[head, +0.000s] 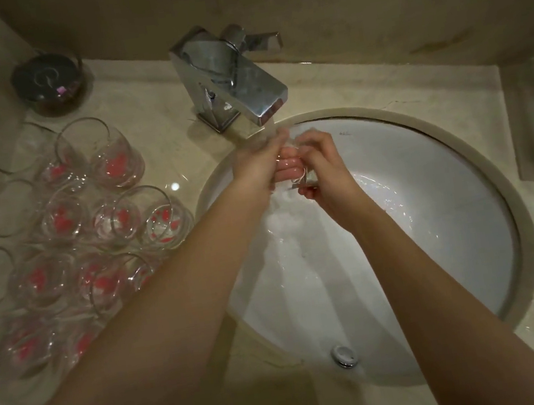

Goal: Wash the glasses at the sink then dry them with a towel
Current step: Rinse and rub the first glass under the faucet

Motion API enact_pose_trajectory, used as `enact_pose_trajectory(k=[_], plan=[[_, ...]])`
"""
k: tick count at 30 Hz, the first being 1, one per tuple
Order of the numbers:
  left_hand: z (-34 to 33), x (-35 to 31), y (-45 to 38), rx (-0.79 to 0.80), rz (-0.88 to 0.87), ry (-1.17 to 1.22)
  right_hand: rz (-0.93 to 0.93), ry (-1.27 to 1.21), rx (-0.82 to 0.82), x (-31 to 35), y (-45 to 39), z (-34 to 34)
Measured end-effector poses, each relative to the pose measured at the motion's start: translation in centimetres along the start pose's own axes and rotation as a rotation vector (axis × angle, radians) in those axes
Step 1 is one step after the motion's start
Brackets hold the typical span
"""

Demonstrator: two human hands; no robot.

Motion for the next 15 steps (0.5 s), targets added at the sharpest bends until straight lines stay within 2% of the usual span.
enact_pose_trajectory(k=[2, 6, 7, 9, 13, 15], plan=[[0.1, 0.3, 0.0, 0.054, -0.014, 0.045, -0.011, 0.046, -0.024, 0.2, 0.2, 0.0], [-0.4, 0.7, 0.7, 0.132, -0.211, -0.112, -0.448, -0.068, -0.062, -0.9, 0.5, 1.2], [-0.5, 0.9, 0.7, 0.133, -0.226, -0.114, -0.491, -0.114, -0.059, -1.0, 0.6, 1.3], [-0.5, 1.0, 0.5, 0.093, -0.203, -0.086, -0.421, -0.042, -0.078, -0.6, 0.4, 1.4], [-0.3, 1.1, -0.2, 0.008, 0.021, 0.009, -0.035, 0.203, -0.17, 0.6, 0.3, 1.0], [-0.4, 1.2, -0.3, 0.027, 0.058, 0.061, 0.065, 0.25, -0.196, 0.8, 0.5, 0.9]])
Point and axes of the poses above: each hand's wrist, its own y-axis away from the middle knuckle, its own z-axis out of the back of the hand, x = y × z, the point moved 6 cm from there along -y, towards the middle knuckle, and after that the axes turned 10 degrees about x, right-handed, at the moved point
